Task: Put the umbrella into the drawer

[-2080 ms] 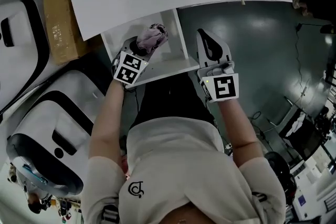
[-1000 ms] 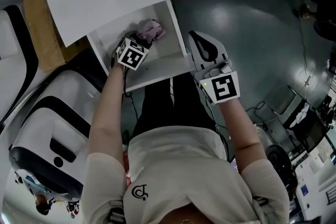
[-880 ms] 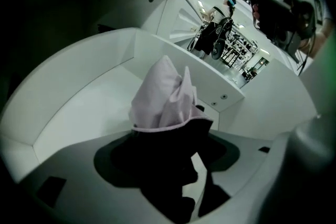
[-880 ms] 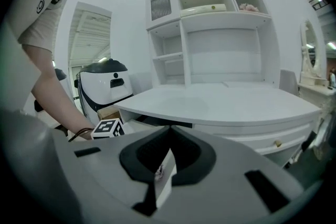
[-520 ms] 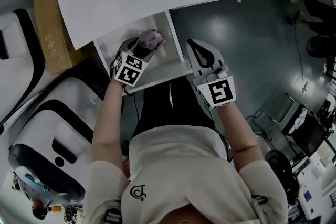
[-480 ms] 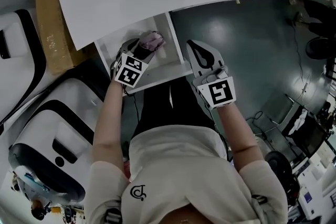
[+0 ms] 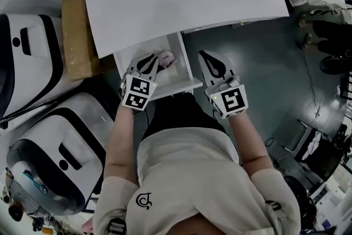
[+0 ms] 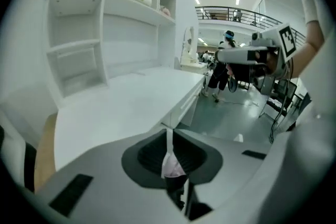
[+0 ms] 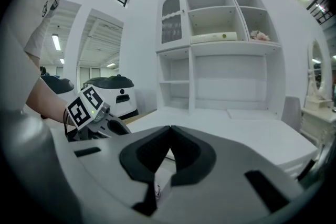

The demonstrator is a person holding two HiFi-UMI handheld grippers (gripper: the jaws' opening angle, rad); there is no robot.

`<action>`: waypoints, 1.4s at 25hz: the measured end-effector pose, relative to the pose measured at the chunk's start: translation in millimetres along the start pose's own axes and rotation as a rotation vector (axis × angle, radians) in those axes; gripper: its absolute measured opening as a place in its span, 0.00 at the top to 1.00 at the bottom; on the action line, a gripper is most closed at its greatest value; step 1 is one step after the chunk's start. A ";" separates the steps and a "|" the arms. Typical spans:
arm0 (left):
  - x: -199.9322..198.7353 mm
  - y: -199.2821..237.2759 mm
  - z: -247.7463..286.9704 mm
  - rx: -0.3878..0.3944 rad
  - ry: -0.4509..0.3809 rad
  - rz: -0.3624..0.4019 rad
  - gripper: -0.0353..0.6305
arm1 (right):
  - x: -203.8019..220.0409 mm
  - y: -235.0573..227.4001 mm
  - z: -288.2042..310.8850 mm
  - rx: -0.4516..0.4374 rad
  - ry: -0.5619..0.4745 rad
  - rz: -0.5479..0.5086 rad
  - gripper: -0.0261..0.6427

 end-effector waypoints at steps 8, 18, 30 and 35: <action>-75.3 -2.0 -66.9 -0.058 -0.199 0.058 0.93 | -42.9 4.4 -6.1 -0.036 -0.076 -0.040 0.95; -128.4 -27.1 -178.4 -0.258 -0.495 0.076 0.93 | -97.9 28.6 -46.2 -0.130 -0.201 -0.102 0.95; -139.3 -16.4 -255.4 -0.409 -0.660 -0.033 0.93 | -138.5 29.1 -52.4 -0.175 -0.265 -0.137 0.95; -140.1 -19.8 -251.8 -0.402 -0.665 -0.037 0.93 | -140.9 23.9 -52.3 -0.173 -0.270 -0.114 0.95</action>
Point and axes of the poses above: the fingertips, and each gripper's own axes: z forward along the fingers, y to its left, x out of its underside, the point moved 3 cm from there along -z, backward along the fingers
